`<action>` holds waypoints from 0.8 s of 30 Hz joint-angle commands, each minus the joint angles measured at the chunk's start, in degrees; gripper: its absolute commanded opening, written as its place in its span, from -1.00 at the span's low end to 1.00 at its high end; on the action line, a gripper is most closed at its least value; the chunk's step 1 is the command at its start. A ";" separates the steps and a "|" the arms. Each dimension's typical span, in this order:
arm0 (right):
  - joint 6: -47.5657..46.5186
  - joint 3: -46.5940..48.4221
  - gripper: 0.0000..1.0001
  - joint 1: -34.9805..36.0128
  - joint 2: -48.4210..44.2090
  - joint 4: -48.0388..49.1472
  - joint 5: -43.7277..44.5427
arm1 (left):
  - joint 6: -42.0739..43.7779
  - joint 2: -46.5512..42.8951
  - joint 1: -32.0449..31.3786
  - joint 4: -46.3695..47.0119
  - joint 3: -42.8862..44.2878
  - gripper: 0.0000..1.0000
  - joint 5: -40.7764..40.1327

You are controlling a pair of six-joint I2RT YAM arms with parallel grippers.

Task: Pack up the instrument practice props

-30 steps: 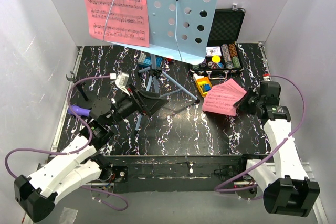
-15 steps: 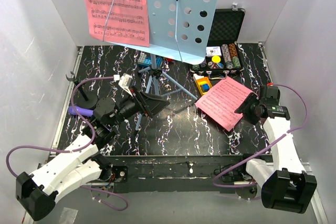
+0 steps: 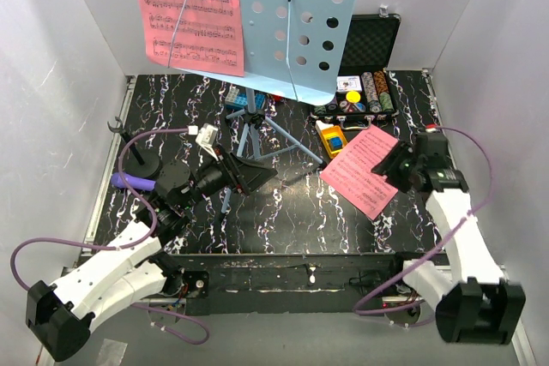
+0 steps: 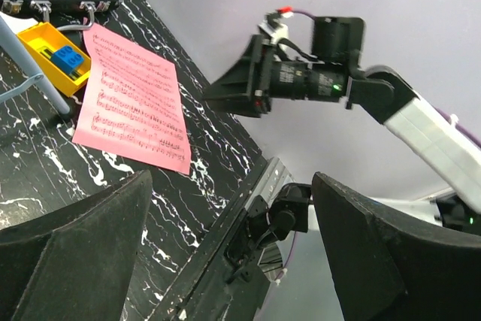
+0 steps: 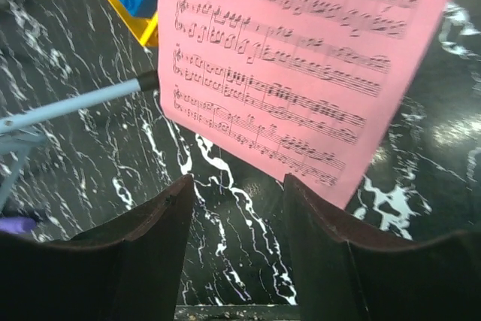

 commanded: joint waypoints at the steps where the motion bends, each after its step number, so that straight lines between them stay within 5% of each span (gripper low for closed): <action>1: 2.26 -0.63 0.17 6.63 10.92 9.56 0.05 | -0.19 -0.71 0.09 -1.54 -0.47 0.75 0.66; 11: 1.56 3.59 0.20 7.78 29.13 12.21 4.10 | 2.01 -4.05 0.18 -6.82 -0.56 0.75 -1.45; 24: 4.73 -1.24 0.17 2.34 30.90 7.03 8.40 | 1.57 -1.68 0.09 -5.06 0.23 0.75 -0.31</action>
